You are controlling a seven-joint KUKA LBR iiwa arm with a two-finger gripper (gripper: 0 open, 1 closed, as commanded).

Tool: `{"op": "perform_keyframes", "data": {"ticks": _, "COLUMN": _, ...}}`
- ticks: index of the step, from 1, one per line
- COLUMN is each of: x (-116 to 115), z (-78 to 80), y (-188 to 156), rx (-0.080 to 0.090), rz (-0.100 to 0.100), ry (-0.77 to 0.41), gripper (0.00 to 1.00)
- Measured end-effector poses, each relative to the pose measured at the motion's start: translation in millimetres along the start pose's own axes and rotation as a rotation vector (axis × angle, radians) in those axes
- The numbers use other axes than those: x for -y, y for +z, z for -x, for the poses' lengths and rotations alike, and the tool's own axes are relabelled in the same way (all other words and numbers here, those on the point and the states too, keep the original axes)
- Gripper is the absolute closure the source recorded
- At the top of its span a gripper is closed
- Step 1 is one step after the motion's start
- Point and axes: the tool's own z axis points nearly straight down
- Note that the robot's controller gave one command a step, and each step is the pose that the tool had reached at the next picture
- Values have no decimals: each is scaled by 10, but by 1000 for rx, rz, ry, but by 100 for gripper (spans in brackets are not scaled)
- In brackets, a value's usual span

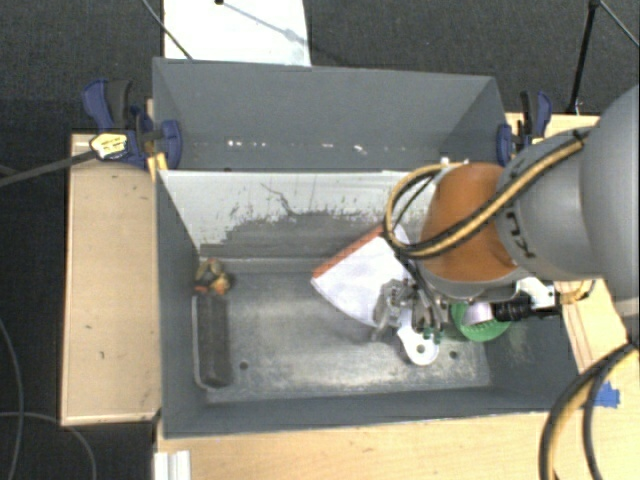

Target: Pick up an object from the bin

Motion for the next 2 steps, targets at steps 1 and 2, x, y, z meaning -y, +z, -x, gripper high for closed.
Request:
{"op": "perform_keyframes", "data": {"ticks": 1, "x": -1, "z": 2, "y": -1, "rx": 1, "rz": 0, "ry": -2, "gripper": 100}}
{"op": "perform_keyframes", "data": {"ticks": 2, "x": 195, "z": 132, "y": -1895, "rx": 10, "rz": 2, "ry": 2, "gripper": 100}}
